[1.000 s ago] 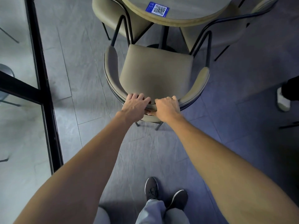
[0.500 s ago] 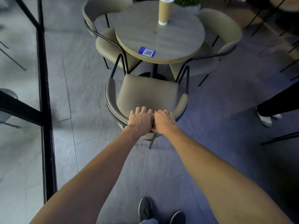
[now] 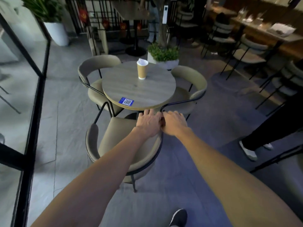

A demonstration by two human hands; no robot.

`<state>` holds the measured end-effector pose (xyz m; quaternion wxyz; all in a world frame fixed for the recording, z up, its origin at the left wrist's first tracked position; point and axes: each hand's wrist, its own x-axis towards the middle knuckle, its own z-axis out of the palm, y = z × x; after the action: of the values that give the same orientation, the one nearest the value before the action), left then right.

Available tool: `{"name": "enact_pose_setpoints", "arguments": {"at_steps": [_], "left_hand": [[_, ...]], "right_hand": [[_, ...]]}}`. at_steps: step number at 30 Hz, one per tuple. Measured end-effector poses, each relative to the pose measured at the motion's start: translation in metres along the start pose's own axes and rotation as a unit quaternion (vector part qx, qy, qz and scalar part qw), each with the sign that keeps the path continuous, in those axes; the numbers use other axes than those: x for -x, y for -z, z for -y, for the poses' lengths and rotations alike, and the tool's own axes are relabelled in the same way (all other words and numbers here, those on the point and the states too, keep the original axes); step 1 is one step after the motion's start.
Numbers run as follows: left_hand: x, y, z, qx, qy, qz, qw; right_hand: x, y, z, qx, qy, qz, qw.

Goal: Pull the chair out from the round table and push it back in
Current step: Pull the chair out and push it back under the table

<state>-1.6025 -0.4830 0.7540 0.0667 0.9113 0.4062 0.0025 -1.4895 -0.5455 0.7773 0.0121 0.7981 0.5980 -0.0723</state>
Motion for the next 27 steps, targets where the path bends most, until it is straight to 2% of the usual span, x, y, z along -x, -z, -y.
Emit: {"name": "enact_pose_setpoints", "arguments": {"at_steps": [7, 12, 21, 27], "left_hand": [[-0.087, 0.022, -0.076, -0.042, 0.033, 0.039, 0.998], [-0.149, 0.039, -0.122, -0.033, 0.050, 0.027, 0.998], [-0.268, 0.012, -0.172, -0.031, 0.046, 0.041, 0.998], [-0.393, -0.009, -0.185, -0.046, 0.086, 0.044, 0.994]], "right_hand": [[-0.042, 0.029, -0.090, 0.018, 0.049, 0.021, 0.998], [-0.087, 0.051, -0.161, 0.018, 0.071, 0.013, 0.997], [-0.167, 0.048, -0.276, 0.016, 0.084, 0.020, 0.996], [-0.271, 0.050, -0.346, 0.035, 0.107, 0.030, 0.993]]}}
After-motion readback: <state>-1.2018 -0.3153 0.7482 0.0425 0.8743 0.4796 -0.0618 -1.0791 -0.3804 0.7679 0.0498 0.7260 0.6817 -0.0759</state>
